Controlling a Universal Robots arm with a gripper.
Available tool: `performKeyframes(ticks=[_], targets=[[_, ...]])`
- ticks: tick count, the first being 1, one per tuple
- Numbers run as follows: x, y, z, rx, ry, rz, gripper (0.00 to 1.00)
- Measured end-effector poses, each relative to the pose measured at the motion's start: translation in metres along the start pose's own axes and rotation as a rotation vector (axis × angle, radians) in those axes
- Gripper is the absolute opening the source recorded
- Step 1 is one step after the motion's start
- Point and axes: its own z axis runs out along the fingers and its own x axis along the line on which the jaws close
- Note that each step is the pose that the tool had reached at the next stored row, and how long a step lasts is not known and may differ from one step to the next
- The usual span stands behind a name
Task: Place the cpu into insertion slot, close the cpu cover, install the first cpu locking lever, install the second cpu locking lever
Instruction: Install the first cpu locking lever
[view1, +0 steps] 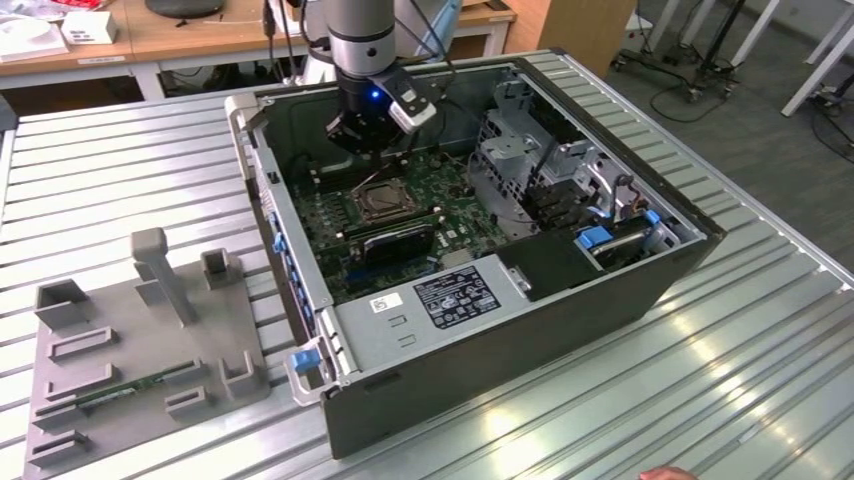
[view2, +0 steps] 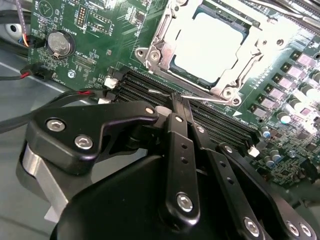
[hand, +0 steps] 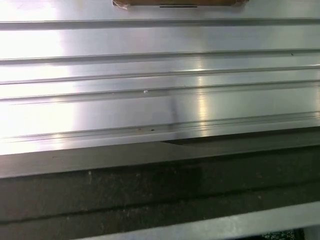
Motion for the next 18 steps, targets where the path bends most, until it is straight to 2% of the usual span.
performKeyframes(ticks=[14,18], targets=[[-0.0056,-0.0004,0.0150,0.0012,-0.0001,-0.001,0.11],[-0.0059,-0.0005,0.0171,0.0014,-0.0001,-0.001,0.11]])
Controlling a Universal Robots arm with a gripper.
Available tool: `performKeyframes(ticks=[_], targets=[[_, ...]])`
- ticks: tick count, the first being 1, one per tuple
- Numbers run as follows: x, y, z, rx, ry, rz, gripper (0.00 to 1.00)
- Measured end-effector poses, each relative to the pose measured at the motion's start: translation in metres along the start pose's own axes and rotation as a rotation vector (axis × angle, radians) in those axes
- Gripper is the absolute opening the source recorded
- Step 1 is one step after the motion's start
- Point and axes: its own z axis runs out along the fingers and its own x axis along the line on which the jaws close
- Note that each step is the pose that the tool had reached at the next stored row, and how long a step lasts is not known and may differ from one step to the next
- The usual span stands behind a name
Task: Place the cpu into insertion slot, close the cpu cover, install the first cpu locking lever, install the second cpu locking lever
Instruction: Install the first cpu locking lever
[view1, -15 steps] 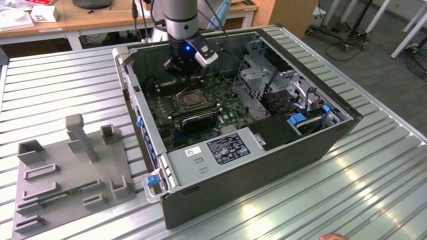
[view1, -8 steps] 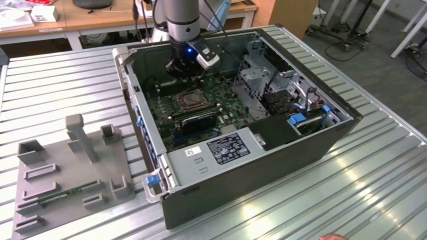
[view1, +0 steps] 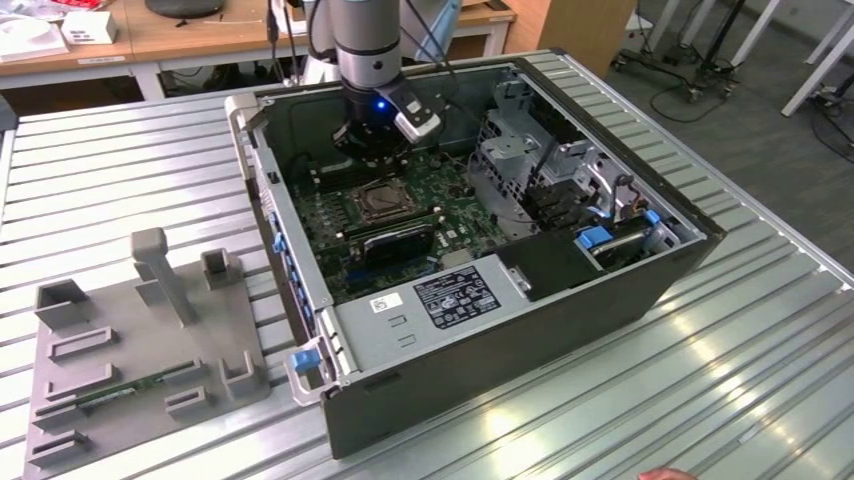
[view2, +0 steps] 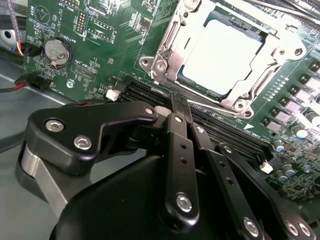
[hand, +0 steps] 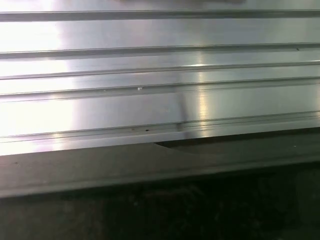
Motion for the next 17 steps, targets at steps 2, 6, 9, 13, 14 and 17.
performKeyframes(ticks=[2,6,9,13,14,17], targets=[[-0.0001,-0.0001,0.0015,0.0000,0.0000,0.000,0.11],[-0.0007,-0.0001,0.0034,0.0017,-0.0003,0.000,0.11],[-0.0012,-0.0001,0.0045,0.0042,-0.0005,-0.001,0.11],[-0.0018,-0.0002,0.0058,0.0103,-0.0007,-0.001,0.11],[-0.0019,-0.0002,0.0061,0.0120,-0.0009,-0.001,0.11],[-0.0020,-0.0002,0.0066,0.0196,-0.0020,-0.003,0.11]])
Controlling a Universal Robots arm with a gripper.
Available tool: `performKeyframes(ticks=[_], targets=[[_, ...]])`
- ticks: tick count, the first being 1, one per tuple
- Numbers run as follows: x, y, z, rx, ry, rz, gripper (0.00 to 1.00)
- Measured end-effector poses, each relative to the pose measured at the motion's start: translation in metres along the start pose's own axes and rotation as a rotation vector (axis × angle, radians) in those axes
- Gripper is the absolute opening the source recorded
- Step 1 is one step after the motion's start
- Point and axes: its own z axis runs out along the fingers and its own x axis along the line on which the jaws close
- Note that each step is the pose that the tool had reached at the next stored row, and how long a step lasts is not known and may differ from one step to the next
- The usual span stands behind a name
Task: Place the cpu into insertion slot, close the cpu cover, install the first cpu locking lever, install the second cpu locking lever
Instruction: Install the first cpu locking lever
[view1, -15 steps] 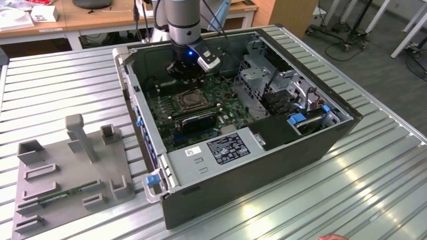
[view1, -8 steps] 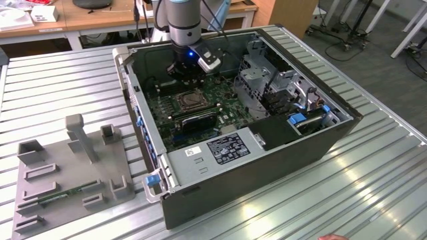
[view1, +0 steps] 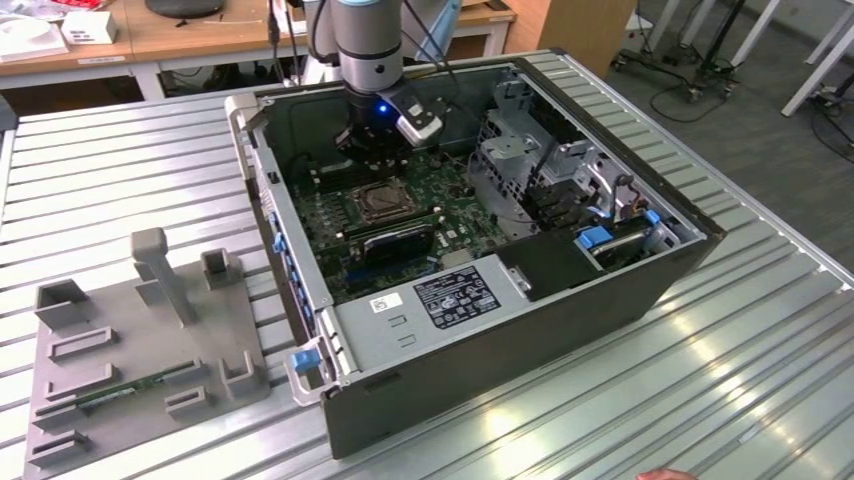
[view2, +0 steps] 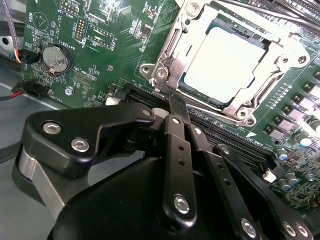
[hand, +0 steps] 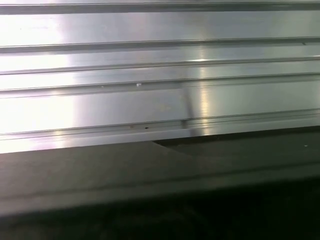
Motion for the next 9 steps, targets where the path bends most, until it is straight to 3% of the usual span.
performKeyframes(ticks=[3,9], targets=[[0.0000,0.0000,-0.0001,0.0075,-0.0008,-0.001,0.11],[-0.0002,0.0014,-0.0027,0.0074,-0.0009,-0.001,0.11]])
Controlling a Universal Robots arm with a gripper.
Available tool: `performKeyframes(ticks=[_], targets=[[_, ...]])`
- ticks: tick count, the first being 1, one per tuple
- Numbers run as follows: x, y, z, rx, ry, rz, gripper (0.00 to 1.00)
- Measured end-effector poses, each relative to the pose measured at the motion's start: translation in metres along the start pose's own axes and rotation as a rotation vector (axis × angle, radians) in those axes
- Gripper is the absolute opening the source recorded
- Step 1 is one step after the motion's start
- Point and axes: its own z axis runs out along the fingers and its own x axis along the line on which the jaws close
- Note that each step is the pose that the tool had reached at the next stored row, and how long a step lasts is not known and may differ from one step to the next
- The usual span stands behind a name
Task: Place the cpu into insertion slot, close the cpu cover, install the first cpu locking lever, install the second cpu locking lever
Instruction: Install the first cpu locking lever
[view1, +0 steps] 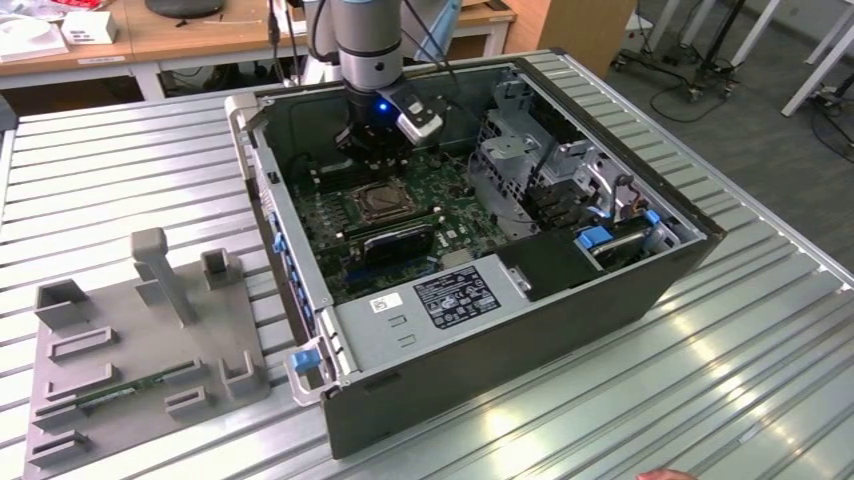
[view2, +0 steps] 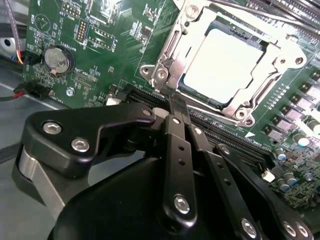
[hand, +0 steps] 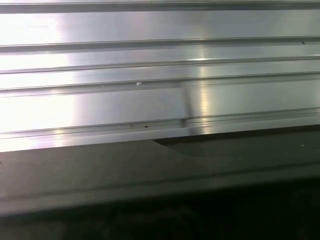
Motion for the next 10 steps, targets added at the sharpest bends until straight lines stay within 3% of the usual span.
performKeyframes(ticks=[7,10], targets=[[0.0012,0.0104,-0.0030,0.0035,0.0010,-0.001,0.11],[0.0018,0.0110,-0.0048,0.0078,0.0011,-0.001,0.11]])
